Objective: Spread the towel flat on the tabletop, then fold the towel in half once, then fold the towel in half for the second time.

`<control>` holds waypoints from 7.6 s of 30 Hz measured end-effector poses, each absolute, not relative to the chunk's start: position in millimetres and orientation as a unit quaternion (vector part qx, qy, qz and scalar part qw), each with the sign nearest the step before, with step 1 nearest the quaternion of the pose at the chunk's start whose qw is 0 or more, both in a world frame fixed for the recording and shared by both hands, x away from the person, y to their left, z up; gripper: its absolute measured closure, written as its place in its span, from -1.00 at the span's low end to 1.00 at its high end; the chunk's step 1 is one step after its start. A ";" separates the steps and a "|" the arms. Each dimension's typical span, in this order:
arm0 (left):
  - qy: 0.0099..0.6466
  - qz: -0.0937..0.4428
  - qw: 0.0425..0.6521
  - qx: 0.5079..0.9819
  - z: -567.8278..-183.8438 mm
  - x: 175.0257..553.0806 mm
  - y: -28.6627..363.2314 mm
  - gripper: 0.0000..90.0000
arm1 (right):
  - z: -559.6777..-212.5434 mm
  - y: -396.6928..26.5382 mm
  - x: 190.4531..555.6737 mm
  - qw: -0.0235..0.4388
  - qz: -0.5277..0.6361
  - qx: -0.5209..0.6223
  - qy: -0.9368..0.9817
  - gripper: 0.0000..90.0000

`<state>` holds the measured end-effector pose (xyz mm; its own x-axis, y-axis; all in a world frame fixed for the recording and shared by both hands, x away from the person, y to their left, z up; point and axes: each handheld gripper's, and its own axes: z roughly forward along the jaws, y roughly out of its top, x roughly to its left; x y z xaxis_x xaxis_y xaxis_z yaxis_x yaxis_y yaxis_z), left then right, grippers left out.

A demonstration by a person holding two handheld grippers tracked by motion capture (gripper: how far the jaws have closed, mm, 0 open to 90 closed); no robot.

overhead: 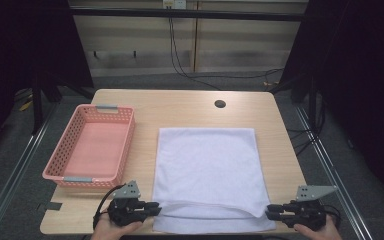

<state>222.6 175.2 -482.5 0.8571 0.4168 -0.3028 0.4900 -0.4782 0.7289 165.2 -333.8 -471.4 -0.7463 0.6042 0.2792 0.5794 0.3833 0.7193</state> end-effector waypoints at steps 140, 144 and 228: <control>0.354 0.008 0.455 0.817 -472.5 351.7 145.4 0.89 | -479.3 -340.6 319.6 0.085 0.425 0.455 0.778 0.89; 0.350 0.014 0.479 0.805 -457.1 349.5 146.0 0.89 | -466.5 -342.2 320.4 0.097 0.438 0.445 0.775 0.90; 0.293 -0.005 0.483 0.825 -462.5 234.1 185.6 0.47 | -452.0 -339.6 158.6 0.058 0.465 0.367 0.804 0.37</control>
<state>234.1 185.6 -462.5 0.8278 0.4796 -0.2911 0.4887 -0.3613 0.7942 158.6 -339.6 -452.0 -0.7241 0.6436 0.2479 0.5357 0.2983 0.7900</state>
